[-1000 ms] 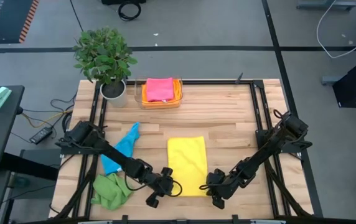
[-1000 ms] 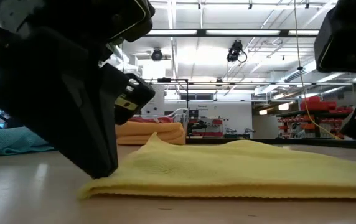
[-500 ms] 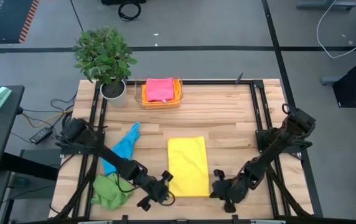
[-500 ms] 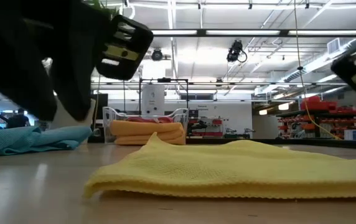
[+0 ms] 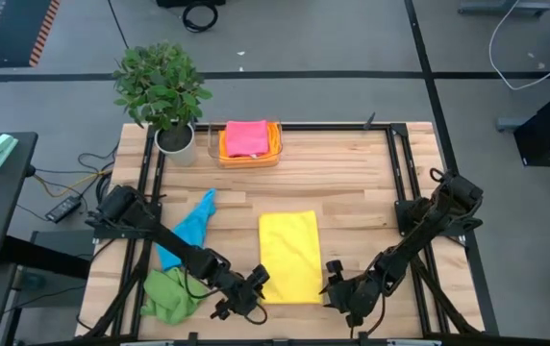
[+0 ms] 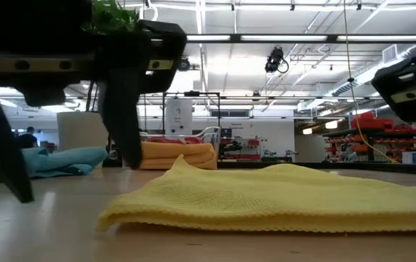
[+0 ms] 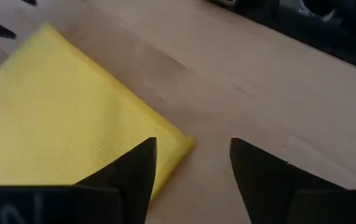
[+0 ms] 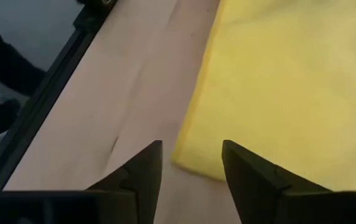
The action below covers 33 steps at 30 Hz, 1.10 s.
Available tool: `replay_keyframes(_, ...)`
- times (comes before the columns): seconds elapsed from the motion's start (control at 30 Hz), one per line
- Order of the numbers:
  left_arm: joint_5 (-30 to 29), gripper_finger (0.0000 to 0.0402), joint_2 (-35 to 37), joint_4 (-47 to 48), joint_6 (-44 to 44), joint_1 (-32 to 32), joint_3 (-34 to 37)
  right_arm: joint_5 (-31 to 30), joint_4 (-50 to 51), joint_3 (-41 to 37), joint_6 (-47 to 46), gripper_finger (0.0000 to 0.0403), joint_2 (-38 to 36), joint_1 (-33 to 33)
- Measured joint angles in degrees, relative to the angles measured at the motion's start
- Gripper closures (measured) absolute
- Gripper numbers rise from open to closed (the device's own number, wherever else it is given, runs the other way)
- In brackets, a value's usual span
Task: Fold microfiber towels
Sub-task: Fold the yellow microfiber cloth
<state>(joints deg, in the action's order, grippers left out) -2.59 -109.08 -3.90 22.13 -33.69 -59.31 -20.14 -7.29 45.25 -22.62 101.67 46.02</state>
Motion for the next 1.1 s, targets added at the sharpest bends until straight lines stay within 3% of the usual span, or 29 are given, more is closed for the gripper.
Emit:
replay_keyframes(0.43,-0.27,0.0246,-2.91,-0.81,1.59,2.80,-0.08,-0.89,-1.60,0.02,-1.21,0.0232,-0.04,-0.38)
replay_keyframes(0.77,0.92,0.0288,-4.13,-1.51,4.20,2.49,-0.15,0.03,-1.52,0.02,5.69,0.0232,0.10,-0.13)
replay_keyframes(1.1,1.01,0.0330,-4.39,-1.72,3.78,2.73,-0.07,2.03,-5.44,0.04,4.08,0.0232,5.42,-0.30)
